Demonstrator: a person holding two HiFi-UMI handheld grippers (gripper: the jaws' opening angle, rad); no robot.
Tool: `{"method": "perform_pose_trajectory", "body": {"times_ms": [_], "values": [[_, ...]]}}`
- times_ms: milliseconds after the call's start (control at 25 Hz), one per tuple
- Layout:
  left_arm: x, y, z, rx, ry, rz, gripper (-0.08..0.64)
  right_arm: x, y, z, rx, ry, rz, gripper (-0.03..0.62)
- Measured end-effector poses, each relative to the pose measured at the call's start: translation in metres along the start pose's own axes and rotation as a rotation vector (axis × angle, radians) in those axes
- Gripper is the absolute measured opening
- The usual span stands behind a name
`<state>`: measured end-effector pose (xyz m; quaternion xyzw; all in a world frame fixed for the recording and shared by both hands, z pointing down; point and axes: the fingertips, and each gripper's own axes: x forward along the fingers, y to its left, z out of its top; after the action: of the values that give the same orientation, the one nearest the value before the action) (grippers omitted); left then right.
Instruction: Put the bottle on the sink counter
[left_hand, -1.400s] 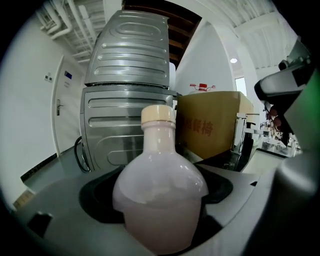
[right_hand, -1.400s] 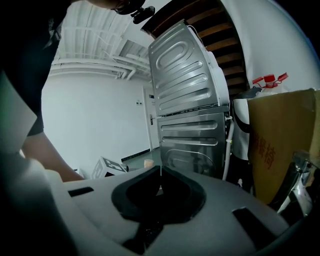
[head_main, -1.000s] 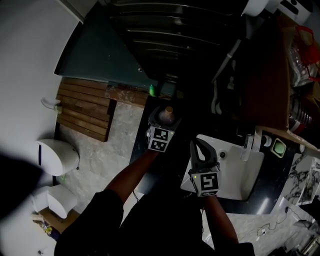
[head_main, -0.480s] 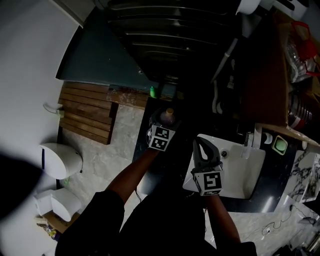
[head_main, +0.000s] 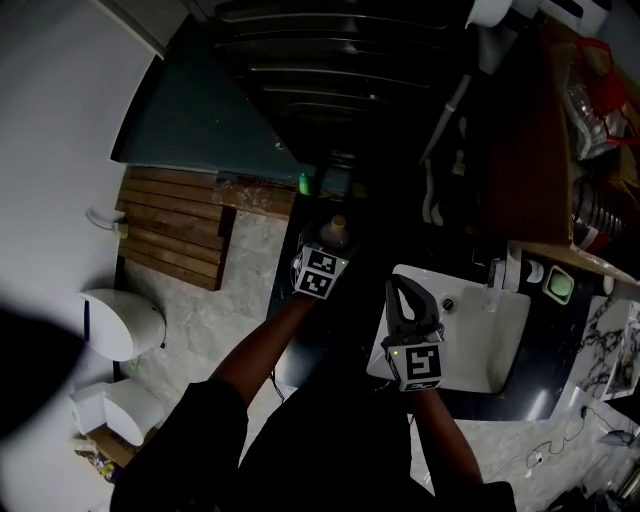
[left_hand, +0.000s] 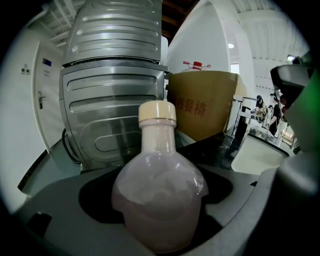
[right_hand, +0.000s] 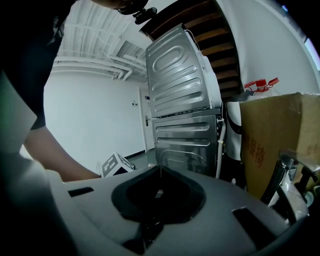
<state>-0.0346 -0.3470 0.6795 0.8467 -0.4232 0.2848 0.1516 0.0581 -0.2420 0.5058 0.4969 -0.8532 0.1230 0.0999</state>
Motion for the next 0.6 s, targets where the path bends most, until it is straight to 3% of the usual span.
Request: {"method": "perform_pose_trajectory", "body": {"times_ms": [600], "values": [[-0.0025, -0.0046, 0.0005, 0.044, -0.004, -0.022, 0.4, 0.0013, 0.0049, -0.0058, 0.033, -0.005, 0.01, 0.04]]}}
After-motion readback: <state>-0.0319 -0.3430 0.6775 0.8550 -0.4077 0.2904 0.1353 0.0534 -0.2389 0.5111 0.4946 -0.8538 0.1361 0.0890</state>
